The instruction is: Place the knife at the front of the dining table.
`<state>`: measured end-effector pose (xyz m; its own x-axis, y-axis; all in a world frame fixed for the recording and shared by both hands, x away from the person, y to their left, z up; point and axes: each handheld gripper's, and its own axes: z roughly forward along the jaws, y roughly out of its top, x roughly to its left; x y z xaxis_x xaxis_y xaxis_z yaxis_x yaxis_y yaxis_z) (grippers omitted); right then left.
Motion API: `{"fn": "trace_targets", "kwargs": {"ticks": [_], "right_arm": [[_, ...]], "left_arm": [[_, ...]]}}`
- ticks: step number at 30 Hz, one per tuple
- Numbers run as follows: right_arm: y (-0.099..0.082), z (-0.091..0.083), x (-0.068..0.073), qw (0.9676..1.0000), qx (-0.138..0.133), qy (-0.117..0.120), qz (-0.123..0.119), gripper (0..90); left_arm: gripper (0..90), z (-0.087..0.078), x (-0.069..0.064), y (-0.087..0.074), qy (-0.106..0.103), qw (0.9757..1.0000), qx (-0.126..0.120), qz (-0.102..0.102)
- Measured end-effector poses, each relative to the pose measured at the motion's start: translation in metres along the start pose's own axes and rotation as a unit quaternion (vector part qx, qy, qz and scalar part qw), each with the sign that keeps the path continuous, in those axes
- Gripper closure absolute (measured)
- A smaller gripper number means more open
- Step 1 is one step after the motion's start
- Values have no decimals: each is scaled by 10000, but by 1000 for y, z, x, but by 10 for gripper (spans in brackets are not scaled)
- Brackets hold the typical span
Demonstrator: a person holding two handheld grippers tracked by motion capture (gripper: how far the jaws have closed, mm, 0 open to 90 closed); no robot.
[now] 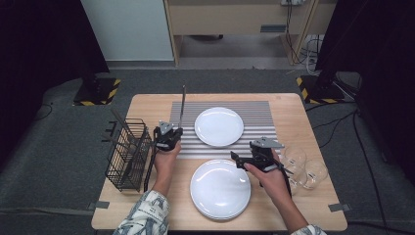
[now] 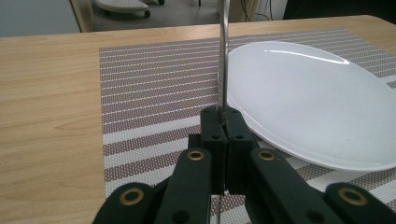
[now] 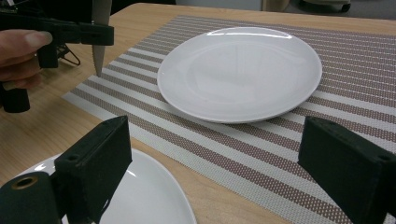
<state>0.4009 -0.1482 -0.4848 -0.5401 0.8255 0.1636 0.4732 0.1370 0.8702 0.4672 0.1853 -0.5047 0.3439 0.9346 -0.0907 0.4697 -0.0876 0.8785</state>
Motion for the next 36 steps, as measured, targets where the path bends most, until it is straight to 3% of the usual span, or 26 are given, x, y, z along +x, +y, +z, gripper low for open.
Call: {"fn": "trace_targets", "kwargs": {"ticks": [36], "right_arm": [[-1, 2, 0, 10000, 52, 1, 8, 96]], "left_arm": [[889, 3, 12, -13, 143, 9995, 231, -182]]}}
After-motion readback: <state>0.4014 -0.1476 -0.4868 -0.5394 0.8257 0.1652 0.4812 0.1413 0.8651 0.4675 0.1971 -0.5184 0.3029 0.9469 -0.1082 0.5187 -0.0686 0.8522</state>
